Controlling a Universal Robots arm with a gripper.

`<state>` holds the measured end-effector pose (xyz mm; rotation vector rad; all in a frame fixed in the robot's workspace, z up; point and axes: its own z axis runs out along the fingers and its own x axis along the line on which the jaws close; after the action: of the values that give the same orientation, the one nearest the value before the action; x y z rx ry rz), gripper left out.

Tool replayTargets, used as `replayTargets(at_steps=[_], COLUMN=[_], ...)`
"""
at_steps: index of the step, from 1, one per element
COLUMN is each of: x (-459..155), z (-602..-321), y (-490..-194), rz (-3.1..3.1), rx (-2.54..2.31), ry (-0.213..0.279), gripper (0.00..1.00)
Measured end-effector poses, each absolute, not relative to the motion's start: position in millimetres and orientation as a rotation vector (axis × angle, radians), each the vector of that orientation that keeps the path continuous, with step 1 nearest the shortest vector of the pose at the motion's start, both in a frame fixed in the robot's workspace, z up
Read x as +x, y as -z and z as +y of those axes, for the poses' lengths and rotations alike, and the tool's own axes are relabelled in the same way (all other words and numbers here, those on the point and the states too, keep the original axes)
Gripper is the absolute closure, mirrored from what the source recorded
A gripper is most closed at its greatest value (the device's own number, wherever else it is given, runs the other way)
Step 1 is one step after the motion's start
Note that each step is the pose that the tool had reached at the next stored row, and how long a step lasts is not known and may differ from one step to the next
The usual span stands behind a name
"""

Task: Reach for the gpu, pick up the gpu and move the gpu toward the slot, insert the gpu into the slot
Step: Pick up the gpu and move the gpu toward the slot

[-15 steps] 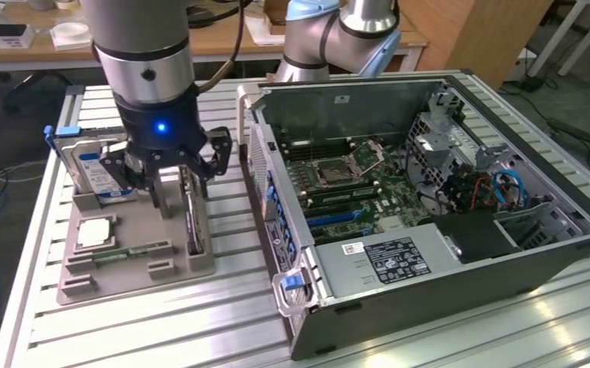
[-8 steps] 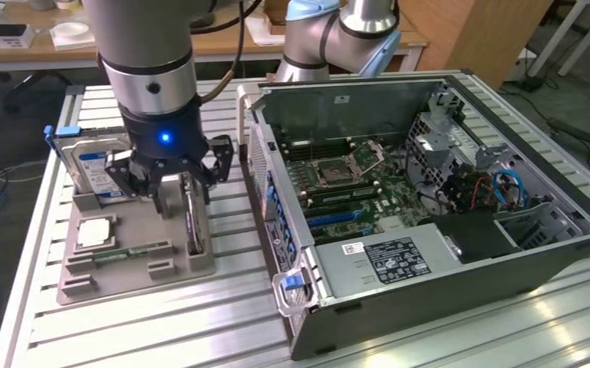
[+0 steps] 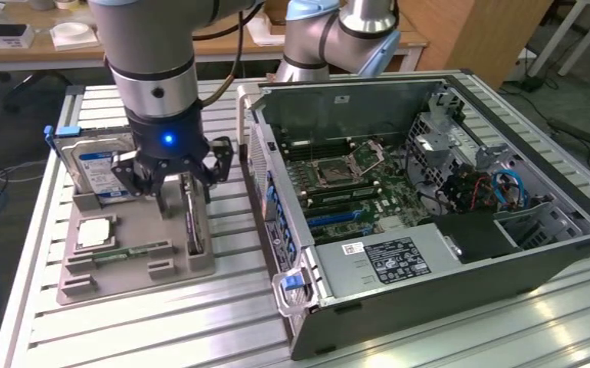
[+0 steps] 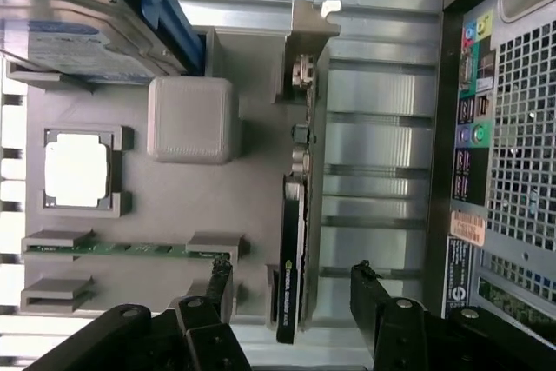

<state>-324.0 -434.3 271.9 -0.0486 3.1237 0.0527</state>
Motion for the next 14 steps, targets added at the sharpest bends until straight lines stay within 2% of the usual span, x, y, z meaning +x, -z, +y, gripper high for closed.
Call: replayTargets(at_steps=[7,14], x=[-323.9,-323.9], z=[-421.4,-421.4], y=[-259.2,-247.5], rz=[3.124,3.122], rx=[-0.049,0.0], ry=[-0.052,-0.05], gripper=[0.35,0.35])
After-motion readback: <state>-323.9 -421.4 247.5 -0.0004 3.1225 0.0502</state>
